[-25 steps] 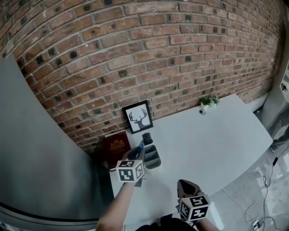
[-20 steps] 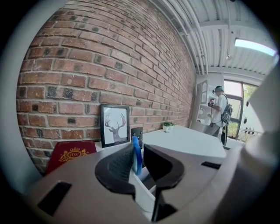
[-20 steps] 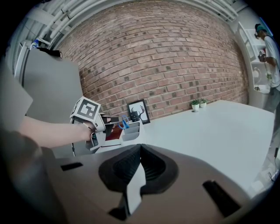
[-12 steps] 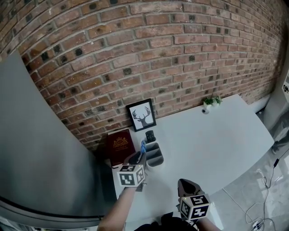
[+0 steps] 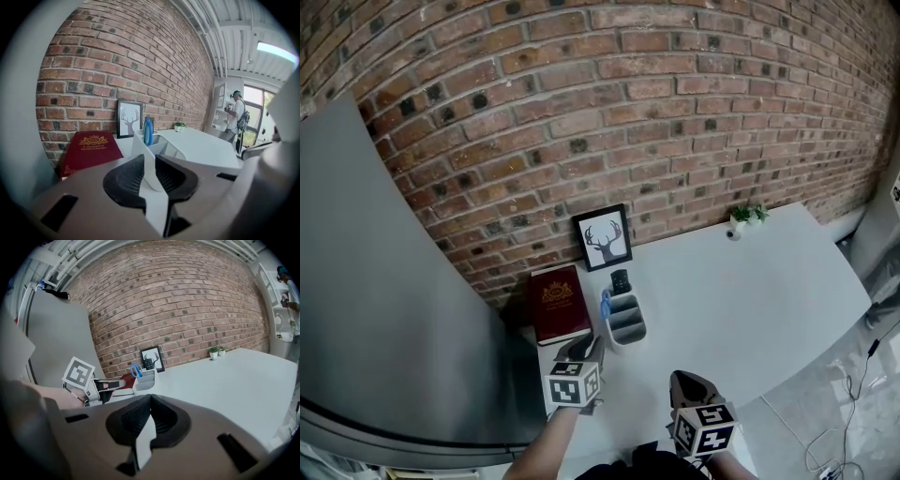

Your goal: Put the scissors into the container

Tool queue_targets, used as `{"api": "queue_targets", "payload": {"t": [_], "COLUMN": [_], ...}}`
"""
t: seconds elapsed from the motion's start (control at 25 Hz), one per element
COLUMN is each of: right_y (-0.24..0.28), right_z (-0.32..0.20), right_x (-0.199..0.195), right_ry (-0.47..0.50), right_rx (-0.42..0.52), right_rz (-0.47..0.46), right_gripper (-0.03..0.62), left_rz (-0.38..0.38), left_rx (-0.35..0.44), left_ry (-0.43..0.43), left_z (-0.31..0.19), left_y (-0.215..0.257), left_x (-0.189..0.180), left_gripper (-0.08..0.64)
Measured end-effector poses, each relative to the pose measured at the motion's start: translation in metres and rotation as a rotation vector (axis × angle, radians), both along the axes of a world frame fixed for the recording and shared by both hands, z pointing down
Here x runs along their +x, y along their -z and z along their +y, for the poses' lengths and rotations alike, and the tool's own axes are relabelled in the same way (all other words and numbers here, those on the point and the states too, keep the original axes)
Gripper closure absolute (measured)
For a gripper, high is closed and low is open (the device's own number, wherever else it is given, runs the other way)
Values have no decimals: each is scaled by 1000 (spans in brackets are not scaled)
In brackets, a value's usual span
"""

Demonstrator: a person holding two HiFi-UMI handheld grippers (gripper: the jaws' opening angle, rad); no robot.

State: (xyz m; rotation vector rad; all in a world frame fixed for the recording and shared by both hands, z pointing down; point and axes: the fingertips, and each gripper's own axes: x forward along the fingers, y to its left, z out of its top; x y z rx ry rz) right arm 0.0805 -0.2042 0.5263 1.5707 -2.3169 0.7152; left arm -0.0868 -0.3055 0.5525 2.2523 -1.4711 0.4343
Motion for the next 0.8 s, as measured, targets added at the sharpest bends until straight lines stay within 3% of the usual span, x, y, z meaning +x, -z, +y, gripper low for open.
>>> {"api": "queue_targets", "payload": {"t": [0.4,0.8], "right_y": [-1,-1], "right_z": [-4,-6], "right_x": [-13,-20], "right_ry": [30,49], "right_rx": [-6,-8], "right_rz": [9,10], "right_gripper": [592,592], "left_rz": [2,10], "left_rx": [-17,21], "left_ry": [3,42], "left_z": [37,55], "left_y": [-4,11], "left_x": [-14,-36], "left_gripper": [494,515]}}
